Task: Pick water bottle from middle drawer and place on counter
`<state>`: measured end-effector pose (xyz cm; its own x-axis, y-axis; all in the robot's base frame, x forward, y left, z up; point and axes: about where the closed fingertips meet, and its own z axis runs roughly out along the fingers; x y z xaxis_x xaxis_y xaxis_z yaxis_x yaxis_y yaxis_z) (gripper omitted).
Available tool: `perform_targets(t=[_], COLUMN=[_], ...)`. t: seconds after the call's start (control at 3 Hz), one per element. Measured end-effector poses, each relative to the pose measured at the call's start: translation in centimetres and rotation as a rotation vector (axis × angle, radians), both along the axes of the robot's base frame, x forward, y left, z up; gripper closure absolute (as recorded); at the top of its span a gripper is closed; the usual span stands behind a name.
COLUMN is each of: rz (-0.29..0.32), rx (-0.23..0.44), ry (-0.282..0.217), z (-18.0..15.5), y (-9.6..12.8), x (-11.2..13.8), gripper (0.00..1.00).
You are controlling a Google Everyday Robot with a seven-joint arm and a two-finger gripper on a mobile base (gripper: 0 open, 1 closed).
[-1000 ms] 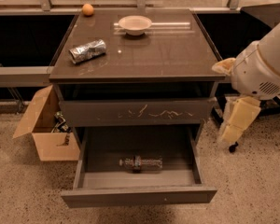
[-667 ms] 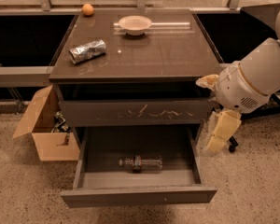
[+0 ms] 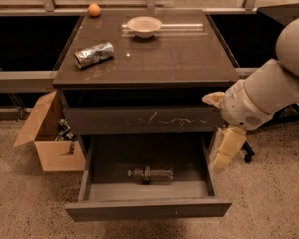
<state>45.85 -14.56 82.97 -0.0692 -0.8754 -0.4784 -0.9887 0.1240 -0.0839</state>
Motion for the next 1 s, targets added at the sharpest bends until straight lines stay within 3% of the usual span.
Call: perform_targets(t=[1.0], rz=[0.091], rx=[0.107], ry=[0.100], z=[-16.2], y=[3.1], x=[1.1], gripper=[0.00])
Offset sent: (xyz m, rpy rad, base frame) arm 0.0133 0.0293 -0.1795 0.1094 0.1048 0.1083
